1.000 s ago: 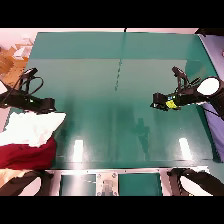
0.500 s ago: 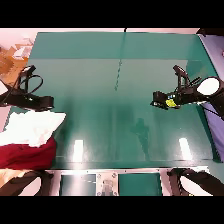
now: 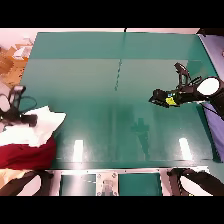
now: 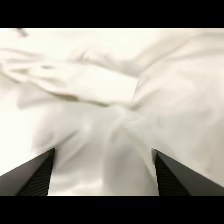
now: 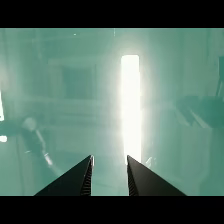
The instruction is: Fold the shirts.
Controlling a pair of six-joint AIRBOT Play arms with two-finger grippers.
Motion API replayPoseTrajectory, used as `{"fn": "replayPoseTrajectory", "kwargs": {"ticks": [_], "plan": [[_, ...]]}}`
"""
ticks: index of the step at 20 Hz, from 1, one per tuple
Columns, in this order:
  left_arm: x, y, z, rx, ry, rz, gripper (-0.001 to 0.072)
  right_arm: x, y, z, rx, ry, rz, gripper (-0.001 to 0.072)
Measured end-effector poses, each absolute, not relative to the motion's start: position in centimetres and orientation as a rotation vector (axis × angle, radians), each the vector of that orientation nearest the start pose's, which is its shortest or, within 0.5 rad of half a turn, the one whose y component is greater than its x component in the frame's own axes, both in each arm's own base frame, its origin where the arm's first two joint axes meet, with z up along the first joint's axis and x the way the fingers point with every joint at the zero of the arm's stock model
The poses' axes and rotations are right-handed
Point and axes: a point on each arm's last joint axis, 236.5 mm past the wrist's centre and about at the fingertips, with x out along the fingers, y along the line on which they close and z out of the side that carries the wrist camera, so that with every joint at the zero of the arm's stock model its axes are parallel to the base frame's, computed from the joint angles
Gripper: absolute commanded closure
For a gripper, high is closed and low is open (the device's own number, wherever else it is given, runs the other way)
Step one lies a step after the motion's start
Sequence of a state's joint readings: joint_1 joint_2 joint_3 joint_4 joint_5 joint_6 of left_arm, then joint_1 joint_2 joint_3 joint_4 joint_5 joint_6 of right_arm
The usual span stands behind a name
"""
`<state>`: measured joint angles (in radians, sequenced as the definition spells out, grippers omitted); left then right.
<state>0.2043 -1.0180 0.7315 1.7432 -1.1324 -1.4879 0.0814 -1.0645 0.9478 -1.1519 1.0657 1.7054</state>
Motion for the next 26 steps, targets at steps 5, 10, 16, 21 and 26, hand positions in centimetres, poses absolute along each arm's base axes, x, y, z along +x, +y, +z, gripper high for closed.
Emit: {"fn": "replayPoseTrajectory", "kwargs": {"ticks": [5,10,16,21,26], "plan": [[22.3,11.3,-8.4,0.093,1.500,0.244,0.0686,34.0,11.2,3.4,0.465,1.199,0.194,0.0517],[24.8,11.4,-6.5,0.055,1.419,0.241,0.0686,34.0,11.2,3.3,0.465,1.201,0.194,0.0696],[33.2,3.0,5.6,-0.015,1.151,0.001,0.0686,33.7,11.0,3.5,0.466,1.219,0.193,0.0697],[35.5,-12.1,15.0,-0.057,0.906,-0.405,0.0686,33.8,8.3,5.9,0.492,1.225,0.156,0.0697],[33.7,-24.7,15.7,-0.075,0.861,-0.698,0.0011,33.7,4.9,8.3,0.529,1.214,0.099,0.0464]]}}
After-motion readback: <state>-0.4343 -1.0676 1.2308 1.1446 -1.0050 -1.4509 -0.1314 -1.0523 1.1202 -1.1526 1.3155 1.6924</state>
